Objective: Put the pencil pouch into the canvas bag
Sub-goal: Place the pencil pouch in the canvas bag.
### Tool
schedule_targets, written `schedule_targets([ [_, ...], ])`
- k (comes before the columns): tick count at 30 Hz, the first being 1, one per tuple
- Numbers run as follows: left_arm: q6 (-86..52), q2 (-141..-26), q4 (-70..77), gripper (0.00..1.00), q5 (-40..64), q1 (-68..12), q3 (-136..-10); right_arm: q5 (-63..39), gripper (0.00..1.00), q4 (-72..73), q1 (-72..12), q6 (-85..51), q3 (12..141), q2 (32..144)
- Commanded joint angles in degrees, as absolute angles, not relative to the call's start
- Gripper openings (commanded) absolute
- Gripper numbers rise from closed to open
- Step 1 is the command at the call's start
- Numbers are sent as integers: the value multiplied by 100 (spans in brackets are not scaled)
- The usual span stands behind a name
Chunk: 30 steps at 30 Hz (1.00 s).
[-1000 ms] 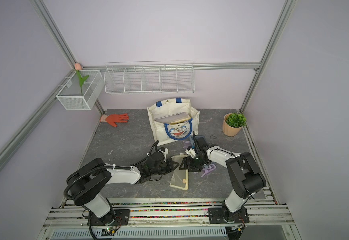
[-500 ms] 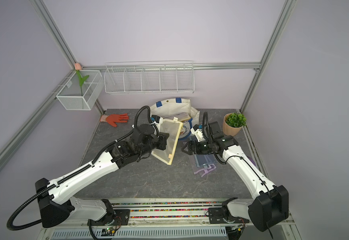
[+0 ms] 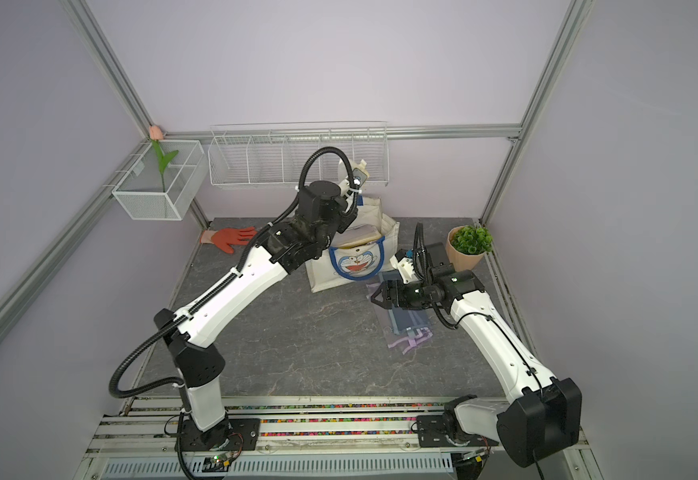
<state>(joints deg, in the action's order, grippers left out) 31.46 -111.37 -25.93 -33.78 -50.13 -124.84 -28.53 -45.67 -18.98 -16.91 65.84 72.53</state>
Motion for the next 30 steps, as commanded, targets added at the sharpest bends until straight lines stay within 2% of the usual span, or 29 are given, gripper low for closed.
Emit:
schedule_targets([
  [1, 4240, -11760, -2350, 0, -3371, -4825, -13082, -2869, 83, -4668, -1844, -1665, 6496, 7136],
  [5, 4377, -12330, -2370, 0, -3266, -4677, -13489, -2894, 83, -4693, -1820, -1636, 6486, 7141],
  [13, 3836, -12216, -2518, 0, -2500, -4544, -12463, -2907, 82, -4623, -1705, -1631, 6442, 7188],
  [25, 3621, -12189, -2395, 0, -2416, -4534, -11895, -2879, 82, -4605, -1648, -1639, 6442, 7185],
  [30, 3237, -12111, -2915, 12, -1886, -4500, -11991, -2865, 82, -4614, -1639, -1628, 6468, 7176],
])
